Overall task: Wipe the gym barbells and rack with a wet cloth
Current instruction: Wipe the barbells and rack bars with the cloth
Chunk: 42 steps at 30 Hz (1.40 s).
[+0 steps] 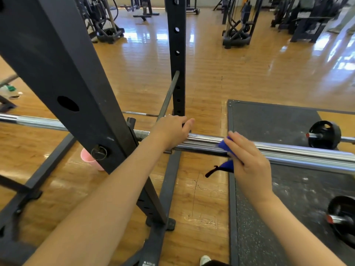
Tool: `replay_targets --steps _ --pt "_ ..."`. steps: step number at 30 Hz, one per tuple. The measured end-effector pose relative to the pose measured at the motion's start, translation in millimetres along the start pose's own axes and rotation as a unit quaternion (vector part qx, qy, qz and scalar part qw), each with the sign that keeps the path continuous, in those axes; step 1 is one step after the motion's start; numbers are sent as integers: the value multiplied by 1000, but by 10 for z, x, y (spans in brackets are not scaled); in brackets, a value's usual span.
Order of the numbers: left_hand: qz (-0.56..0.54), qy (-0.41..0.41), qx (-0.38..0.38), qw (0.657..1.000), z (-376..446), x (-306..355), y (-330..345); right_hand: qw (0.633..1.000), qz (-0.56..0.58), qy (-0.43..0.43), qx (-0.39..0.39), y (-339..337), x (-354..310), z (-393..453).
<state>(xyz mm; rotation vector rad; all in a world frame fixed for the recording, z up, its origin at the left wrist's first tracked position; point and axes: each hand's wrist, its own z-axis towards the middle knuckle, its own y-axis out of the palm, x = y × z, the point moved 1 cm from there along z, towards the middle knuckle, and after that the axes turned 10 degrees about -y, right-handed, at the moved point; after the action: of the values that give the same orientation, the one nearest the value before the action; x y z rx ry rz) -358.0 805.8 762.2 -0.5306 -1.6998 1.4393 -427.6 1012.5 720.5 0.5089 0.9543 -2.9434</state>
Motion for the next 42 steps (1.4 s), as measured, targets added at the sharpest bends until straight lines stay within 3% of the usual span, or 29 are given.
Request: replay_targets --steps 1,3,5,6,8,12,17,22,25,27,29,30,34,42 --pt "-28 -3 15 1000 -9 2 -3 1000 2 7 5 -4 -1 119" --pt "-48 24 136 989 -115 -2 7 1000 -15 17 -11 4 30 352" --pt "-29 49 239 969 -186 -56 82 994 -28 77 -74 27 80 499" --pt "-20 52 251 966 -222 -65 112 987 -29 118 -105 44 110 506" --pt "7 58 237 970 -294 -71 205 982 -42 141 -119 56 119 425" --pt "45 56 208 976 -301 -111 318 994 -93 32 -43 31 50 102" --pt "9 64 210 976 -247 -92 258 999 -27 -14 -7 -16 86 -152" --pt "8 17 72 997 -124 25 31 1000 10 -16 -23 -73 56 -240" --pt "-136 -31 -1 990 -34 16 -28 998 51 36 -3 -139 -13 -190" --pt "-155 6 102 983 -121 -8 -20 997 47 50 20 -191 -3 -72" --pt "-78 63 218 971 -265 -44 101 998 11 58 21 -216 81 88" --pt "-33 81 237 968 -337 -57 181 997 -6 73 7 -205 141 167" --pt "72 80 239 965 -457 -113 417 990 -70 110 -57 -8 215 273" --pt "77 53 193 977 -332 -76 316 998 -67 18 2 -34 116 -110"
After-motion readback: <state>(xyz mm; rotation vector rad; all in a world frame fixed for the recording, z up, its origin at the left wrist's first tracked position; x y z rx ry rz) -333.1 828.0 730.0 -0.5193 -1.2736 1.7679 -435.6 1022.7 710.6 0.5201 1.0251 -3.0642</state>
